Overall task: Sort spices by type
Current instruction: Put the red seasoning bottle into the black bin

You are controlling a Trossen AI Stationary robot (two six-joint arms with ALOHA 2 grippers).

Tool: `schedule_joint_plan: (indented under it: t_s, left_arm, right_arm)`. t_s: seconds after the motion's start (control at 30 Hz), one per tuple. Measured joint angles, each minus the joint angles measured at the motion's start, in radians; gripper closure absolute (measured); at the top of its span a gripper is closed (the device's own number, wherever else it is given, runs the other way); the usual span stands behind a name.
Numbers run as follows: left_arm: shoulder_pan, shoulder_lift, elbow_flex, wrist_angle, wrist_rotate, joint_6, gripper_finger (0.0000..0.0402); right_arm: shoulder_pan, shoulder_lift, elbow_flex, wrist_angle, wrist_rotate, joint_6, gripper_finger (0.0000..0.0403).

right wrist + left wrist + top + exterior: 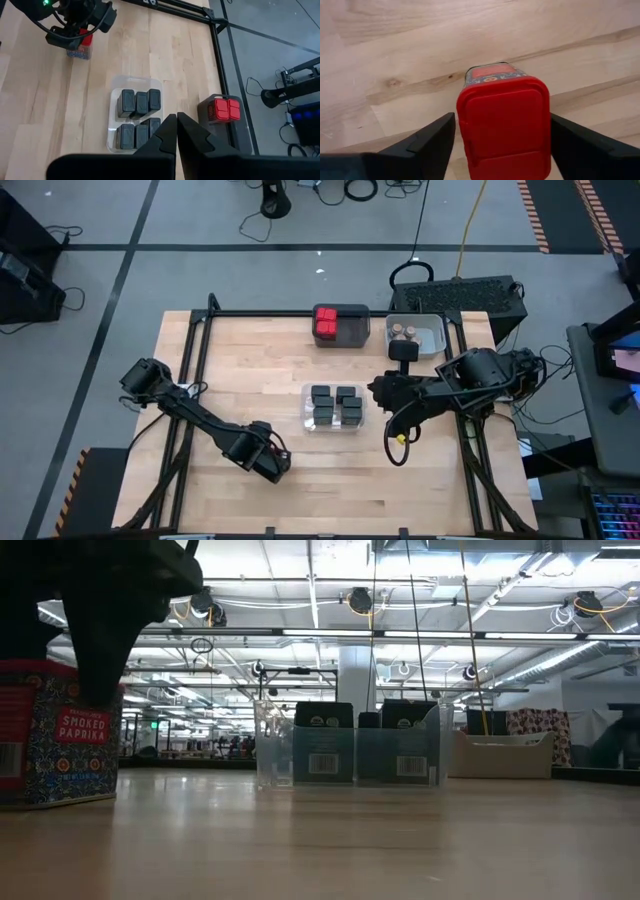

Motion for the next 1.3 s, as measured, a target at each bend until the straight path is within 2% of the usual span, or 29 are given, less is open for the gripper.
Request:
schedule_joint_plan:
  t_s: [0.17,0.27,0.53,0.8,0.93,1.07,1.17,1.3]
  left_arm:
    - [0.000,0.000,0.000,-0.004,0.000,0.002,0.0153]
    - [0.000,0.000,0.000,-0.004,0.000,0.008,0.0169]
    - [0.007,-0.030,0.002,-0.010,0.003,0.085,0.0170]
    - [0.113,-0.217,0.004,-0.120,-0.007,0.263,0.0170]
    - [0.249,-0.341,0.027,-0.165,-0.018,0.498,0.0170]
    - [0.472,-0.415,0.081,-0.150,-0.020,0.827,0.0170]
    - [0.668,-0.408,0.138,-0.116,-0.010,1.122,0.0170]
    - [0.914,-0.318,0.224,0.017,0.134,1.467,0.0170]
  right_arm:
    - [0.000,0.000,0.000,0.000,0.000,-0.004,0.0403]
    - [0.000,0.000,0.000,0.000,0.000,-0.007,0.0403]
    - [0.000,0.000,0.000,0.000,-0.001,-0.027,0.0403]
    - [-0.002,0.000,0.000,0.000,-0.052,-0.044,0.0403]
    - [-0.018,0.000,0.000,0.000,-0.052,-0.043,0.0403]
    - [-0.063,0.000,0.000,0.000,-0.053,-0.036,0.0403]
    - [-0.116,0.000,0.000,0.000,-0.052,-0.021,0.0403]
    - [-0.200,0.000,0.000,0.000,-0.054,-0.002,0.0403]
